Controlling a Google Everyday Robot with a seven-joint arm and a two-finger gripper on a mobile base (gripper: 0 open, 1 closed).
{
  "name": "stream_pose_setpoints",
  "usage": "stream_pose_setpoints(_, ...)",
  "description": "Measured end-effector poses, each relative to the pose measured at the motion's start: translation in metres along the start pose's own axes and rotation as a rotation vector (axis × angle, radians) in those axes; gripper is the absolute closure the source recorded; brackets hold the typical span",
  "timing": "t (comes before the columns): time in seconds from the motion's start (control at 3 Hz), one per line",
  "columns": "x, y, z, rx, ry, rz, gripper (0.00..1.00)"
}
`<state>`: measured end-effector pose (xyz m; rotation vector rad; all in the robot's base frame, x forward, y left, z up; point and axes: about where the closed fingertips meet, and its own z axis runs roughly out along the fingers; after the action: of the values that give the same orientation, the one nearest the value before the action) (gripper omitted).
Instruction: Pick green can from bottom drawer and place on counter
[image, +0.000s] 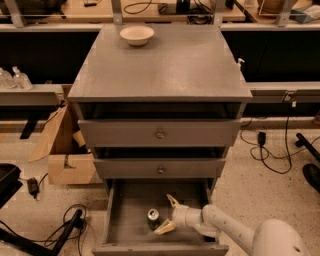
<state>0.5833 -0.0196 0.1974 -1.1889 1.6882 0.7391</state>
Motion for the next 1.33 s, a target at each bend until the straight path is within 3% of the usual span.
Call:
stream_pose_setpoints(0.33, 0.019, 0.002, 0.020, -0.015, 0.020, 0.009, 0.21)
stream_pose_setpoints(0.67, 0.031, 0.012, 0.038, -0.059, 0.046, -0.008, 0.50)
stream_pose_setpoints(1.0, 0.014, 0.025, 0.035, -0.086, 0.042, -0.016, 0.73)
stream_pose_setpoints(1.33, -0.038, 0.022, 0.005, -0.067, 0.003, -0.054, 0.96)
